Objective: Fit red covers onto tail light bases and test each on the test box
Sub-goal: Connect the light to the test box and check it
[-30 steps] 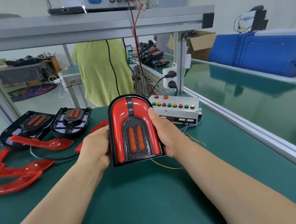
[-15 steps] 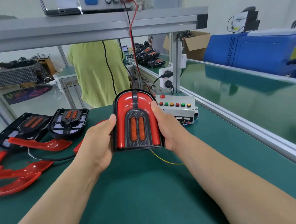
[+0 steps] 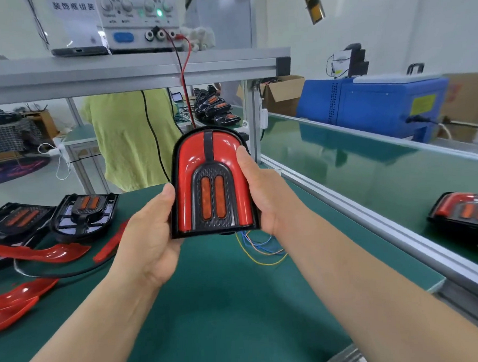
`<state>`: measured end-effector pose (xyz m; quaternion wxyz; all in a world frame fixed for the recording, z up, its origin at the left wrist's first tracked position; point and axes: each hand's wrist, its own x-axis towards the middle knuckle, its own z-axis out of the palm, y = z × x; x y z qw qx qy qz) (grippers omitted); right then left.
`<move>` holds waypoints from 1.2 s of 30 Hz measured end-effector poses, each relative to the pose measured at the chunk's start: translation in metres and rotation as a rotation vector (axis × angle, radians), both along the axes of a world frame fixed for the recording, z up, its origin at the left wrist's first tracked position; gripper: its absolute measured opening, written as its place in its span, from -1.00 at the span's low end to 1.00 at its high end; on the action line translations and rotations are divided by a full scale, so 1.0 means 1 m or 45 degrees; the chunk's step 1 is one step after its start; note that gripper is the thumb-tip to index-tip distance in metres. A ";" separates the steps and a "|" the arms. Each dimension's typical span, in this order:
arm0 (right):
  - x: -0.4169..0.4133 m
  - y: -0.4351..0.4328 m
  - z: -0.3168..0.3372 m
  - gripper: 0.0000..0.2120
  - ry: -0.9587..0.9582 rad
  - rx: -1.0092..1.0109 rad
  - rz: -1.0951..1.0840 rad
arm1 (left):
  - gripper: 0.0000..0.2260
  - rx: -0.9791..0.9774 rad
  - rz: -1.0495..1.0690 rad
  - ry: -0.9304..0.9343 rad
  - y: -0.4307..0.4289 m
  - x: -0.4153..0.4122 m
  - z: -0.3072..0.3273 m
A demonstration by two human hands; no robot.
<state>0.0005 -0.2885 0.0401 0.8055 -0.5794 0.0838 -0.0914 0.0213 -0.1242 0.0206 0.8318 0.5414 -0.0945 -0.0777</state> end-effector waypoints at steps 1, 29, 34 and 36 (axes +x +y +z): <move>-0.005 -0.002 0.001 -0.47 -0.011 0.006 -0.021 | -0.71 -0.025 0.001 0.022 -0.004 -0.004 0.003; -0.160 -0.152 0.051 -0.65 -0.177 0.122 -0.620 | -0.76 -0.139 -0.473 0.137 -0.184 -0.099 0.073; -0.206 -0.194 0.056 -0.67 -0.219 0.101 -0.793 | -0.76 -0.061 -0.621 0.116 -0.233 -0.131 0.084; -0.225 -0.210 0.058 -0.63 -0.237 0.100 -0.866 | -0.77 -0.035 -0.671 0.121 -0.253 -0.144 0.087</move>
